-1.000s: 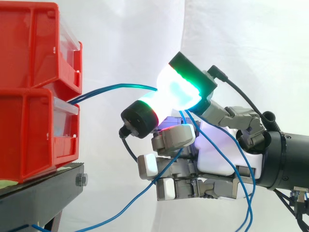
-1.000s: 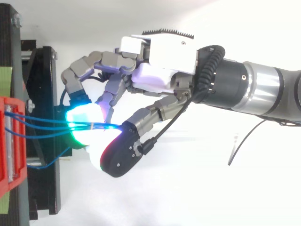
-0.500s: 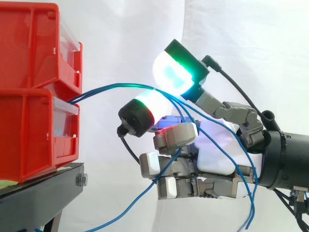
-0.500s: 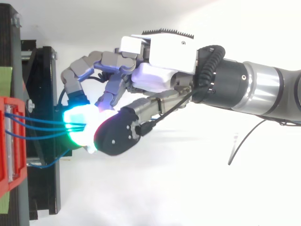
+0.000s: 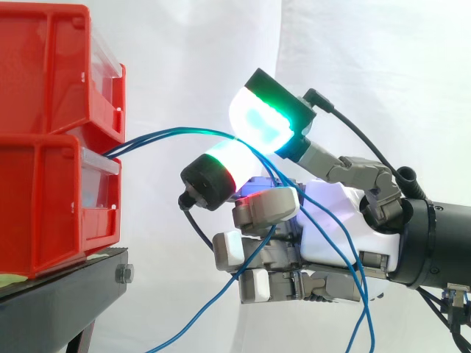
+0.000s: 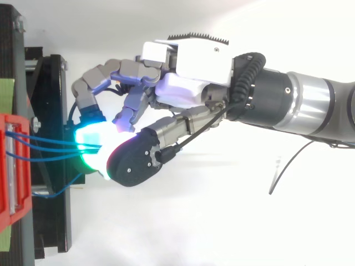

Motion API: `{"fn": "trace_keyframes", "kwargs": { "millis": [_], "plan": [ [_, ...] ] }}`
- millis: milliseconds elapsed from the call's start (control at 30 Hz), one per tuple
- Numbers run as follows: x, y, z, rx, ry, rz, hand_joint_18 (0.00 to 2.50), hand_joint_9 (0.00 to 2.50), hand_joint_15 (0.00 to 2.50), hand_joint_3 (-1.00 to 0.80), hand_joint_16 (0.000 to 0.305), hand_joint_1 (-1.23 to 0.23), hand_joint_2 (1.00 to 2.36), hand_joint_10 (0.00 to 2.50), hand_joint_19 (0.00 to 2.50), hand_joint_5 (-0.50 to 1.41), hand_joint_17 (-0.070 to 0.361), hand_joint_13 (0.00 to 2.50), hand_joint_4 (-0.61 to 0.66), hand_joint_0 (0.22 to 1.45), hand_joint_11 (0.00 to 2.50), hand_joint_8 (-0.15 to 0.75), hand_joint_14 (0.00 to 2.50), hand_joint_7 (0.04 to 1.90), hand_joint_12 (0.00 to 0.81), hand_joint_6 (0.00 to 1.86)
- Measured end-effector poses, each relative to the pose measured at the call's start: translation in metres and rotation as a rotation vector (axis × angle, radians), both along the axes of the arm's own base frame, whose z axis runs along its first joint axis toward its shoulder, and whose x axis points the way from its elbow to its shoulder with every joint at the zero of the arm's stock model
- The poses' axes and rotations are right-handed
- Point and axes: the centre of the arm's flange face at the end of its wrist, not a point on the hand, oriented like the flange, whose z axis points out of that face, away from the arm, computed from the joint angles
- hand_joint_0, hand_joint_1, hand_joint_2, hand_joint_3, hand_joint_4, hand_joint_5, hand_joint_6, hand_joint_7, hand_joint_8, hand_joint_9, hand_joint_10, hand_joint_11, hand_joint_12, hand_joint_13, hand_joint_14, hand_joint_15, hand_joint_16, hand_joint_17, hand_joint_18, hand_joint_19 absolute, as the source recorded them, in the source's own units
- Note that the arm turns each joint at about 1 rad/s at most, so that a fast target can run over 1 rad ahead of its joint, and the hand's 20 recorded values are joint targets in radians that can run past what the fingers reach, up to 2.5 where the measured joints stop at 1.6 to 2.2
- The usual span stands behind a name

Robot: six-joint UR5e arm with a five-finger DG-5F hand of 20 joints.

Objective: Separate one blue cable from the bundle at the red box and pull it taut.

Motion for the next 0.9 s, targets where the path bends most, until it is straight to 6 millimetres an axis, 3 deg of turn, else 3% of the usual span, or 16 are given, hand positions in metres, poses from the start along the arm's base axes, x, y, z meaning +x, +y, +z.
{"fn": "trace_keyframes", "kwargs": {
  "millis": [300,600,900],
  "plan": [
    [0.0000,-0.0003,-0.0001,0.001,0.000,-0.001,0.87,1.20,0.68,-0.50,0.049,-1.01,1.00,0.03,0.76,-0.17,0.110,0.98,-0.09,0.73,1.32,0.285,0.03,1.31,0.374,0.86],
    [0.0000,-0.0004,0.0000,-0.001,0.000,-0.002,0.88,1.20,0.69,-0.50,0.051,-1.00,1.00,0.03,0.79,-0.17,0.114,0.99,-0.04,0.55,1.32,0.303,0.03,1.27,0.390,0.86],
    [0.0000,-0.0010,0.0002,-0.003,-0.001,-0.003,0.92,1.24,0.69,-0.50,0.054,-0.80,1.00,0.03,0.82,-0.16,0.122,1.02,-0.02,0.51,1.31,0.319,0.03,1.21,0.414,0.84]
  ]
}}
